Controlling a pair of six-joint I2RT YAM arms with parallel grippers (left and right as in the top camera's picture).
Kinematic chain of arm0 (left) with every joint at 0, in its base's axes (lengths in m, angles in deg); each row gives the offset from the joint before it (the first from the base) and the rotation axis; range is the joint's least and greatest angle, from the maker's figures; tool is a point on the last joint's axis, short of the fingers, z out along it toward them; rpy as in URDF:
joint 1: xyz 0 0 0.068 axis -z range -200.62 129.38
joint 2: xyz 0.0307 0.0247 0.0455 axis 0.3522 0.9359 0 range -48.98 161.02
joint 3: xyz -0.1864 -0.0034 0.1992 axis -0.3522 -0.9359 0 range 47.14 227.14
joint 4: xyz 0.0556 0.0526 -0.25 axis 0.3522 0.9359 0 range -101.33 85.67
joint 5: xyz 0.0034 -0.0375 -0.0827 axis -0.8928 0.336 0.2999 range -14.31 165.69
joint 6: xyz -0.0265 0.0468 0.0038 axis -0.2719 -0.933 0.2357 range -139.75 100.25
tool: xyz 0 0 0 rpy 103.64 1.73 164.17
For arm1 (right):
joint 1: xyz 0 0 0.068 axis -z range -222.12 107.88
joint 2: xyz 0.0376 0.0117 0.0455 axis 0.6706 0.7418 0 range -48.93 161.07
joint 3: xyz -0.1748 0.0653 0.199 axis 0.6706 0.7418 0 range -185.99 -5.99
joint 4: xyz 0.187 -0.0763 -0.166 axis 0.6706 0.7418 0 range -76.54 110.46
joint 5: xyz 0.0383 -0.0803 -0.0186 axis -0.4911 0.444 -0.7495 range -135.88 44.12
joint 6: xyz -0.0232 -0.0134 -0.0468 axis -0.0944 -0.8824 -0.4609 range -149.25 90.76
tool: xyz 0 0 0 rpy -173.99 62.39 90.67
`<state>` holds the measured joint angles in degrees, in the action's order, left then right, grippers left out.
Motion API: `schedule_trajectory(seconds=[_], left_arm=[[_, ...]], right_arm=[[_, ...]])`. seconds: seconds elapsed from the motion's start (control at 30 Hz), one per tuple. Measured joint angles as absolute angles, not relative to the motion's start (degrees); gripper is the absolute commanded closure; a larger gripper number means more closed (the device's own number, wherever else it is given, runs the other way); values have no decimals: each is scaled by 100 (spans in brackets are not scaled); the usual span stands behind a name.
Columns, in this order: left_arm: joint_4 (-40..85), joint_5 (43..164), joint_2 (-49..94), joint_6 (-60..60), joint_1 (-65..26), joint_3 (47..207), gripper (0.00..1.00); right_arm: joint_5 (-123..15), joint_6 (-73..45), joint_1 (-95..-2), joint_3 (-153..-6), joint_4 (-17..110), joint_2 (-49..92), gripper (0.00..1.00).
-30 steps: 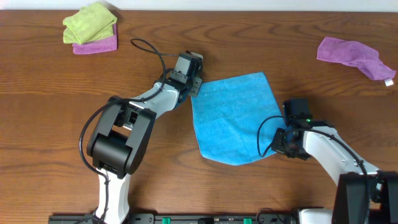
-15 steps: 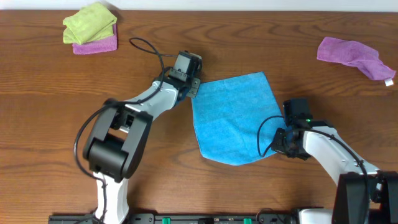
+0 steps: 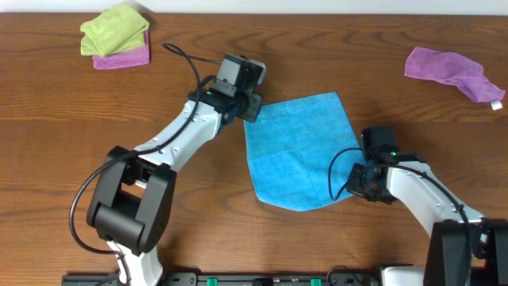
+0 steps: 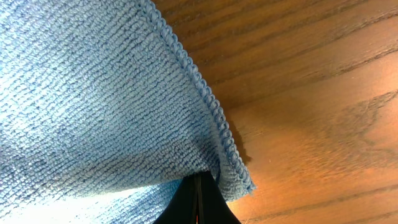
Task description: Fold the cloth
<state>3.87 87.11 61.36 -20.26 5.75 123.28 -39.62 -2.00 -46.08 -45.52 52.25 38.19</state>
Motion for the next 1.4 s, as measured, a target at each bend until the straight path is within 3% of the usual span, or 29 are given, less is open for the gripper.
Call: schedule_trajectory(seconds=[0.77, 1.4], left_arm=[[748, 8209, 6739, -2075, 962, 12328, 94], [51, 7975, 7094, -2153, 994, 12334, 94]], right_arm=[[-3964, -204, -4608, -4552, 5225, 3819, 98], [-3986, -204, -4597, -4550, 5192, 3819, 99]])
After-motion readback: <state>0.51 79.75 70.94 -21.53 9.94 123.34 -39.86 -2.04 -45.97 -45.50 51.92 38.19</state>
